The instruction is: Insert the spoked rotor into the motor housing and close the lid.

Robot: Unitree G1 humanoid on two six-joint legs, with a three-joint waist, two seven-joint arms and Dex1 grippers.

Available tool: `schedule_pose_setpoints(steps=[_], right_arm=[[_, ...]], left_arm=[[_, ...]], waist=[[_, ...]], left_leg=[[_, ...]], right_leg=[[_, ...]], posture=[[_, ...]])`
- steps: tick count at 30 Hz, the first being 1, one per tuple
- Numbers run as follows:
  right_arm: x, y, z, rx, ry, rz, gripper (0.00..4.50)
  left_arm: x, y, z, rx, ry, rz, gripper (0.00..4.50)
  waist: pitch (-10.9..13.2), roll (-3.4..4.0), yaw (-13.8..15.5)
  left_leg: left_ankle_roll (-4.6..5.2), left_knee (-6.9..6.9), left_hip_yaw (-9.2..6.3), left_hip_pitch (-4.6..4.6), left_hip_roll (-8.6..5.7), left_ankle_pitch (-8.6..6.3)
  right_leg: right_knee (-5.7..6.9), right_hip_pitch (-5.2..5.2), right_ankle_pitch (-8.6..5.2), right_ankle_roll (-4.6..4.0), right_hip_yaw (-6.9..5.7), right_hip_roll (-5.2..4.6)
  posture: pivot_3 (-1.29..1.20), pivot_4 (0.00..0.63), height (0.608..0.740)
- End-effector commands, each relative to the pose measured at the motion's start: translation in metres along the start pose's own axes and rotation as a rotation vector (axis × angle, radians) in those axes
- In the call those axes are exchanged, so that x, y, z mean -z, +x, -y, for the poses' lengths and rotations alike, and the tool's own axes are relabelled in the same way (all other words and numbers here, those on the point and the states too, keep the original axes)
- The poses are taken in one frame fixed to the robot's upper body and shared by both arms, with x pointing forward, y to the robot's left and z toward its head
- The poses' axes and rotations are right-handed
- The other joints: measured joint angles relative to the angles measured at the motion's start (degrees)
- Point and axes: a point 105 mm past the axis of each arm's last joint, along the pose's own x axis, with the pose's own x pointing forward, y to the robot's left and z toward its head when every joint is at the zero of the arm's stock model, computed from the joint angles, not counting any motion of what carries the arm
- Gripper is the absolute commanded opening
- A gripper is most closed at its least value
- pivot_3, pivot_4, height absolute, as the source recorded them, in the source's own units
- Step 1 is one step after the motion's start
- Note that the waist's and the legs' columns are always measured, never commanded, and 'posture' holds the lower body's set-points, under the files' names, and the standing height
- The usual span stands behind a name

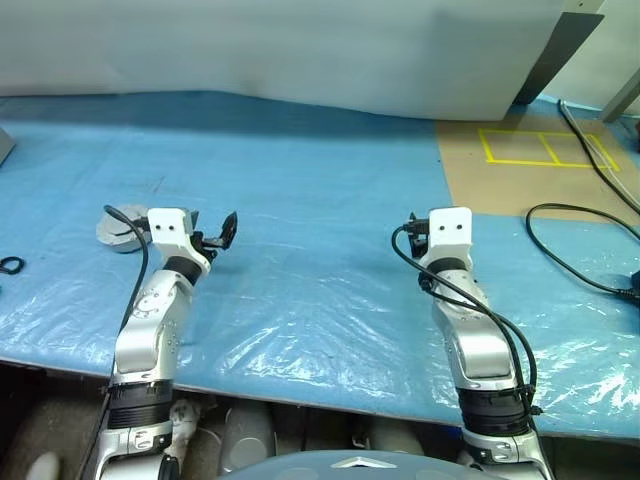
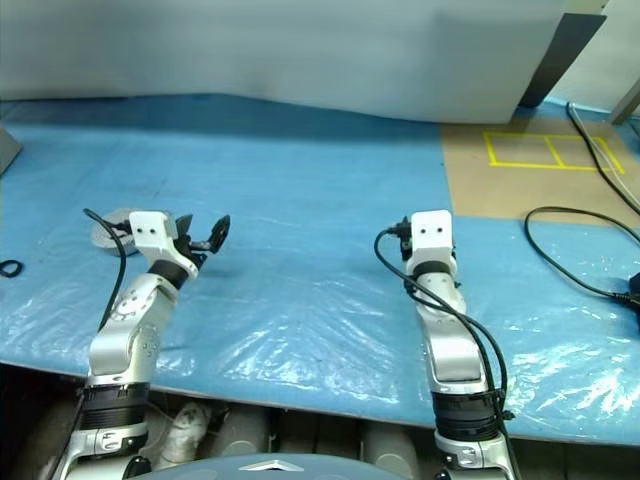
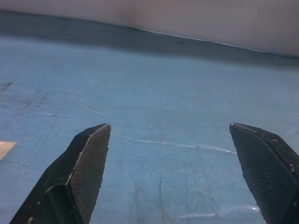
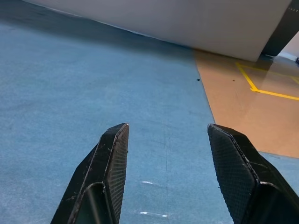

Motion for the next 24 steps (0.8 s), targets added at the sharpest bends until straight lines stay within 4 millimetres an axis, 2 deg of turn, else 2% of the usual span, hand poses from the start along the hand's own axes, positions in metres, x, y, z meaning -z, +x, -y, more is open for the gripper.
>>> schedule_pose_setpoints(steps=[1, 24], right_arm=[[-0.012, -0.003, 0.002, 0.010, -0.001, 0.047, 2.83], [-0.008, -0.007, 0.004, 0.001, -0.021, 0.019, 2.83]], left_arm=[[-0.013, 0.001, 0.010, 0.037, 0.028, 0.051, 4.27], [-0.015, 0.003, 0.020, 0.024, -0.002, 0.036, 4.27]], waist=[[0.00, 0.00, 0.00], [0.00, 0.00, 0.00]], left_leg=[[0.00, 0.00, 0.00, 0.00, 0.00, 0.00], [0.00, 0.04, 0.00, 0.00, 0.00, 0.00]], right_leg=[[0.00, 0.00, 0.00, 0.00, 0.00, 0.00], [0.03, 0.00, 0.00, 0.00, 0.01, 0.00]], posture=[[0.00, 0.150, 0.740], [0.00, 0.150, 0.740]])
